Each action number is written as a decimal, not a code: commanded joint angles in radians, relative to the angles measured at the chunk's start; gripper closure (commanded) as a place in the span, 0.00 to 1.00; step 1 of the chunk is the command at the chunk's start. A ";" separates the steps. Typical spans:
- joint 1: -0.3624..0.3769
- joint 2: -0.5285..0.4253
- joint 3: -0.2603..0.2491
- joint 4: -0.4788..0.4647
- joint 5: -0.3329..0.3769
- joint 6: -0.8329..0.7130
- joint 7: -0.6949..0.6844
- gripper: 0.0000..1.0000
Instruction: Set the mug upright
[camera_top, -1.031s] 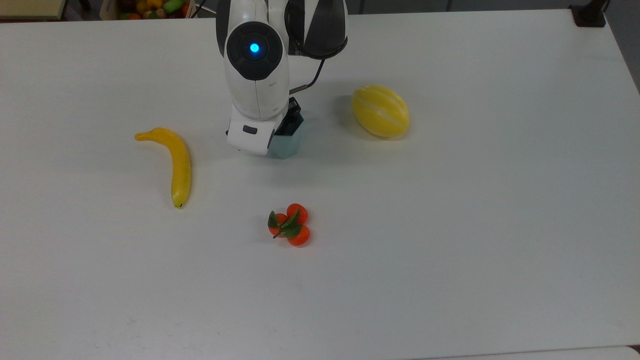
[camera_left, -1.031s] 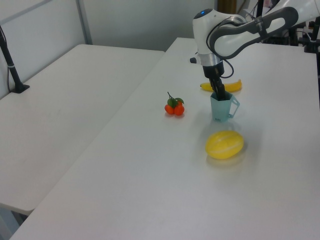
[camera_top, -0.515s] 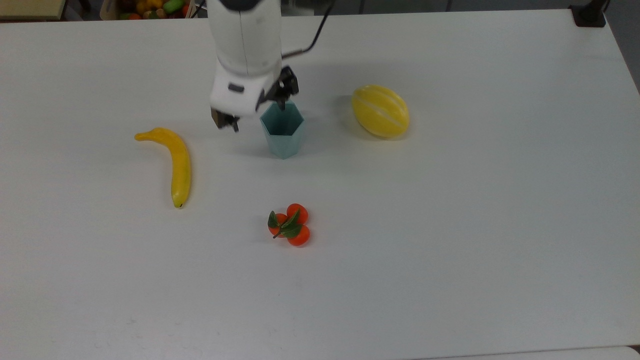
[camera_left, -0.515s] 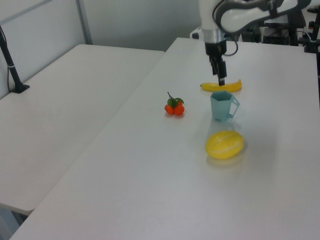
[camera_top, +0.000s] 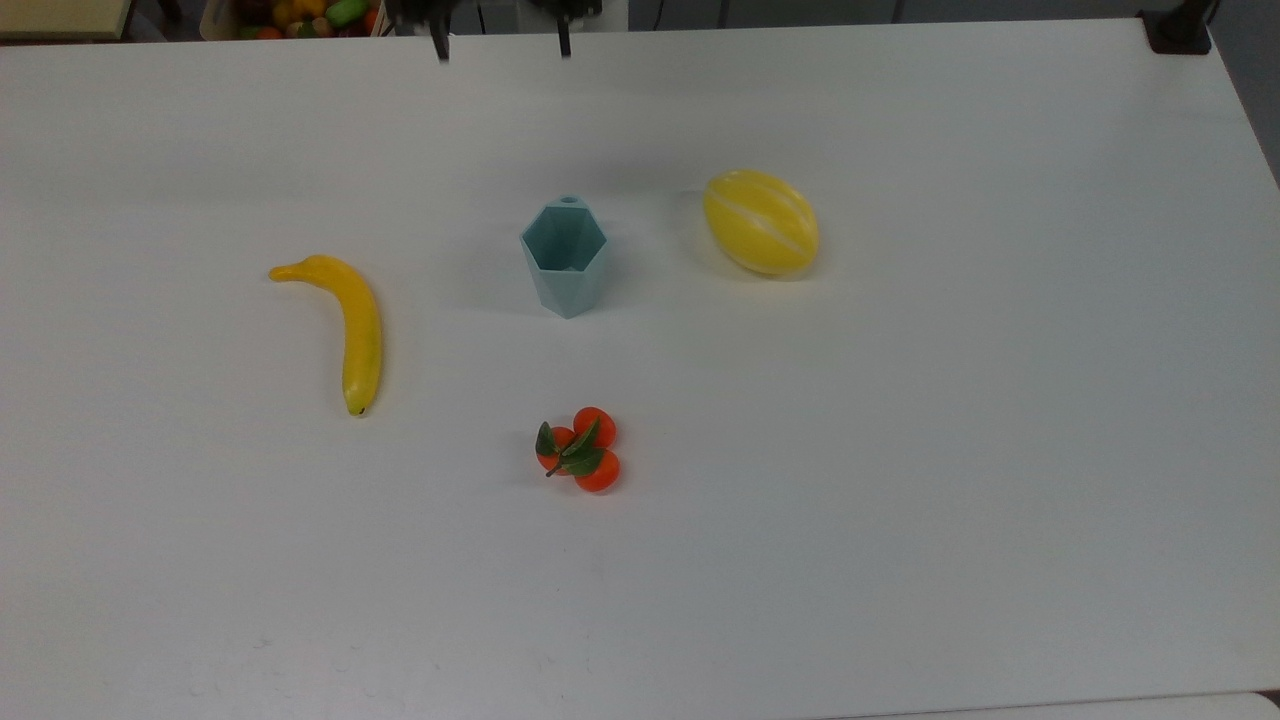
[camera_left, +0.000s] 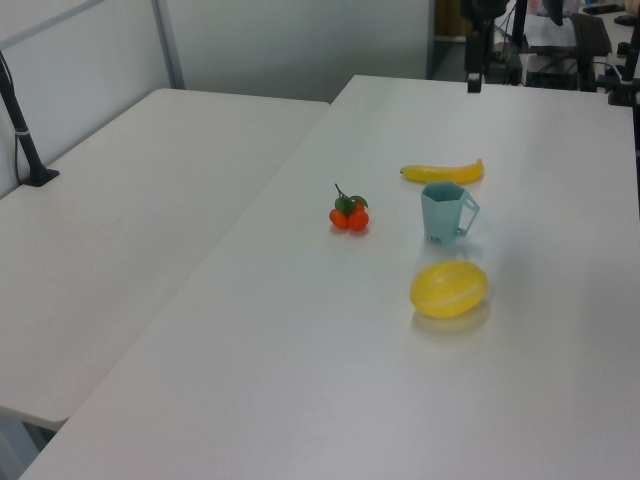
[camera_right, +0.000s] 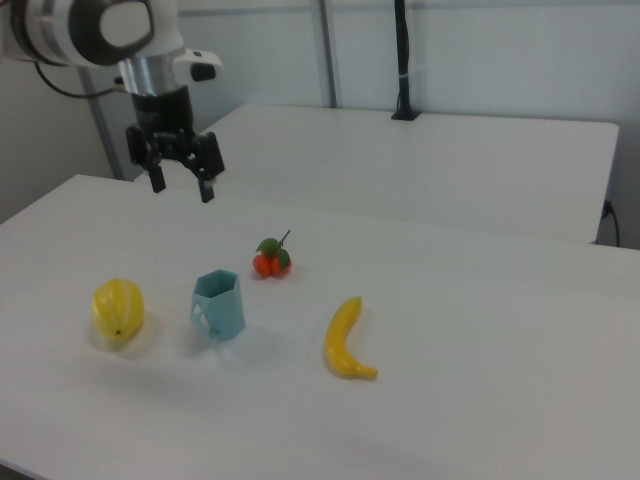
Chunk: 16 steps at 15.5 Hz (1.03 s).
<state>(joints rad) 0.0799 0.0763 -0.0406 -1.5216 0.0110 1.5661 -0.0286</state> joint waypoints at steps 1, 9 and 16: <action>0.017 -0.064 0.002 -0.032 0.015 -0.032 0.215 0.00; 0.005 -0.142 -0.007 -0.088 0.050 -0.015 0.141 0.00; -0.005 -0.119 -0.012 -0.083 0.081 0.075 0.101 0.00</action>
<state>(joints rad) 0.0696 -0.0344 -0.0401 -1.5749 0.0582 1.5862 0.1000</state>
